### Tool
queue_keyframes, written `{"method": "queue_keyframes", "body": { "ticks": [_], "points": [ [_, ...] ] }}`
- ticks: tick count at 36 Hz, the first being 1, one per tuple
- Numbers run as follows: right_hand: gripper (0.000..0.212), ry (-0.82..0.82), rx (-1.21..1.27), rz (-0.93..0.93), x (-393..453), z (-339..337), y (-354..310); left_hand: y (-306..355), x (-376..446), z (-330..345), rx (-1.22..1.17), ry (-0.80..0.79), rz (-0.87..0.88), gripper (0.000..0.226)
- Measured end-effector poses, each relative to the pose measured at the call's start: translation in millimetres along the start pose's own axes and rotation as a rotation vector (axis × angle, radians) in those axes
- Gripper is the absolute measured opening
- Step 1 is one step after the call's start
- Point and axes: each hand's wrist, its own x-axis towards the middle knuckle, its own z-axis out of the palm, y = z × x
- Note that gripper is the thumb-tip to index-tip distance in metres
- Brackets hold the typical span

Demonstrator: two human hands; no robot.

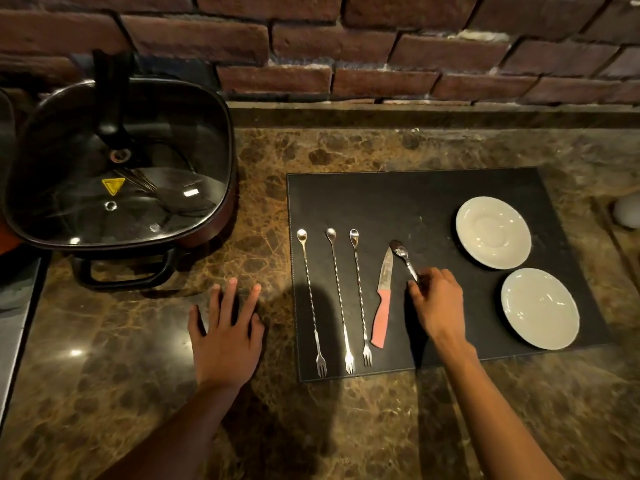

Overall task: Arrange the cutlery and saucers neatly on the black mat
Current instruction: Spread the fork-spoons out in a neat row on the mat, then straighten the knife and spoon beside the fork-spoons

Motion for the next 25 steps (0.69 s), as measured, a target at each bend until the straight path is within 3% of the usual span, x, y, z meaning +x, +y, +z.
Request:
{"method": "queue_keyframes", "body": {
  "ticks": [14, 25],
  "points": [
    [0.020, -0.074, -0.166, -0.152, 11.2, -6.2, 14.7, 0.6, -1.3, 0.5, 0.018, 0.022, -0.003, 0.056],
    [0.006, -0.035, 0.077, 0.014, 30.5, -20.5, 46.2, 0.1, -1.1, 0.2, 0.013, 0.039, 0.000, 0.057]
  ]
}}
